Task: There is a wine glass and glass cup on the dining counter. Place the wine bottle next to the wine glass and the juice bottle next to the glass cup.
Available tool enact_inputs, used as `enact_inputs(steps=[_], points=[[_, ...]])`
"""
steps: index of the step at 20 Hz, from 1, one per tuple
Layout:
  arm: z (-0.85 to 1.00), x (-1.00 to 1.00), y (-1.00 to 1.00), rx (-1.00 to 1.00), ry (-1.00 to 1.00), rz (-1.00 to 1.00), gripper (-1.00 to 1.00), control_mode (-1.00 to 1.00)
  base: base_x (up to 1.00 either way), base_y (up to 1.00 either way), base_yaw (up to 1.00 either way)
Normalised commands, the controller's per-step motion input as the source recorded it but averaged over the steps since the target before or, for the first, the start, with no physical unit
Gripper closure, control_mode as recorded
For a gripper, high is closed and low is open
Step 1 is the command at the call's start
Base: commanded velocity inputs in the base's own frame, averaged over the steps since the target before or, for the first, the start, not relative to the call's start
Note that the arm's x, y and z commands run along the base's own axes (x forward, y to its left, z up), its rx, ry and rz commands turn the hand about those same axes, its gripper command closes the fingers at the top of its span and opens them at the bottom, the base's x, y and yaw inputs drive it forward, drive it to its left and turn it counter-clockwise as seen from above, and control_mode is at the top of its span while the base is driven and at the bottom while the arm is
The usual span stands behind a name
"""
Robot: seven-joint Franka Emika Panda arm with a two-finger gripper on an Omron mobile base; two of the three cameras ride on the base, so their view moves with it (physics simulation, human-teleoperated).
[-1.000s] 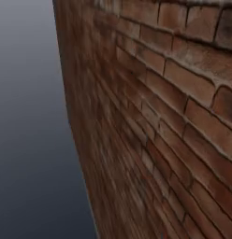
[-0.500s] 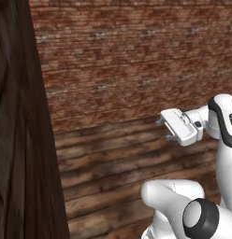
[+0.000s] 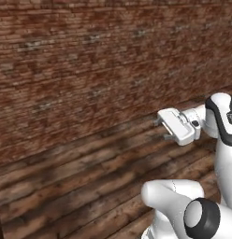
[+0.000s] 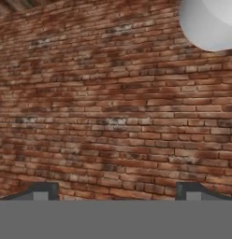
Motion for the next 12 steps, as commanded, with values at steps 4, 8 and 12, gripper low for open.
enact_inputs(steps=[4, 8, 12], points=[[0.00, 0.00, 0.00, 0.00, 0.00, 0.00, -1.00, 1.00, 0.66, -0.25, -0.58], [0.00, 0.00, 0.00, 0.00, 0.00, 0.00, -1.00, 1.00, 0.63, -0.03, -0.60], [0.00, 0.00, 0.00, 0.00, 0.00, 0.00, -1.00, 1.00, 0.64, 0.00, -0.58]])
